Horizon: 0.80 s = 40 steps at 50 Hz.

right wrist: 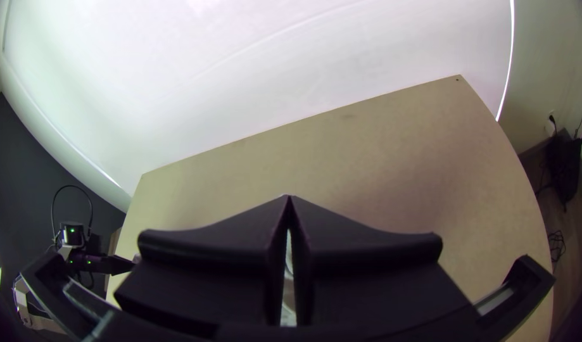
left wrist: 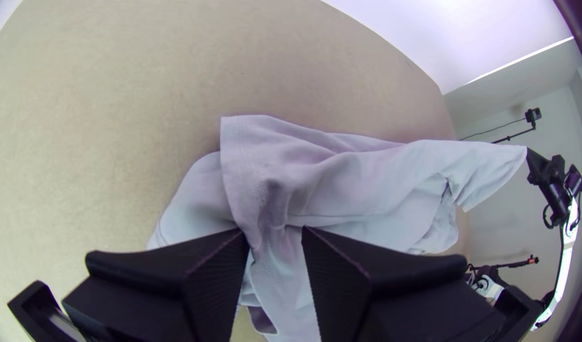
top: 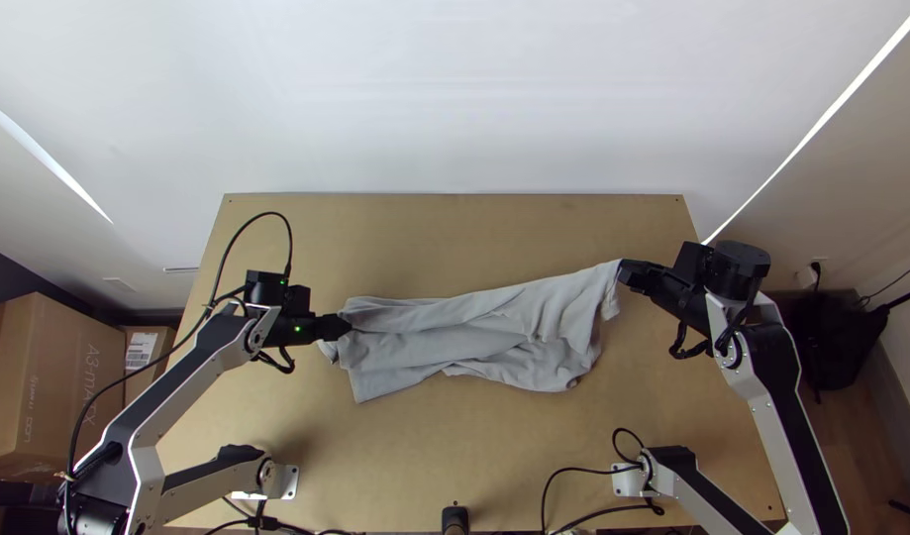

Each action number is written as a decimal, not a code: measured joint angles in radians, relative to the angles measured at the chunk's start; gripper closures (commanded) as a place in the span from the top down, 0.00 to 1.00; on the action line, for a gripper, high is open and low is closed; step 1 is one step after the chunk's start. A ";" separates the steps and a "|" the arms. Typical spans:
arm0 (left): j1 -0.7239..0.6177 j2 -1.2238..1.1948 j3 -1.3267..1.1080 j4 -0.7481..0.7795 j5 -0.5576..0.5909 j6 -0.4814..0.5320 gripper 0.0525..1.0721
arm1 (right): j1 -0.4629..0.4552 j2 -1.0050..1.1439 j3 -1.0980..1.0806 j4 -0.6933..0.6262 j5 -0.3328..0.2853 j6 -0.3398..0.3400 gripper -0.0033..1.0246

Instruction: Fold the t-shirt

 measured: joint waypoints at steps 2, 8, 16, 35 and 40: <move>0.001 -0.002 0.003 -0.001 0.000 0.003 0.43 | 0.000 0.000 0.000 0.000 0.000 0.000 0.03; 0.001 -0.002 0.003 -0.005 0.001 0.016 0.43 | -0.001 0.000 0.000 0.000 0.000 0.000 0.03; 0.001 -0.002 0.004 -0.010 0.001 0.023 0.43 | -0.011 0.000 0.000 0.000 0.000 0.000 0.03; 0.063 -0.039 0.010 -0.062 0.011 0.064 0.43 | -0.013 -0.002 0.000 0.000 0.000 0.000 0.03; 0.066 -0.040 0.010 -0.065 0.012 0.071 0.43 | -0.013 -0.002 0.000 0.001 0.000 0.000 0.03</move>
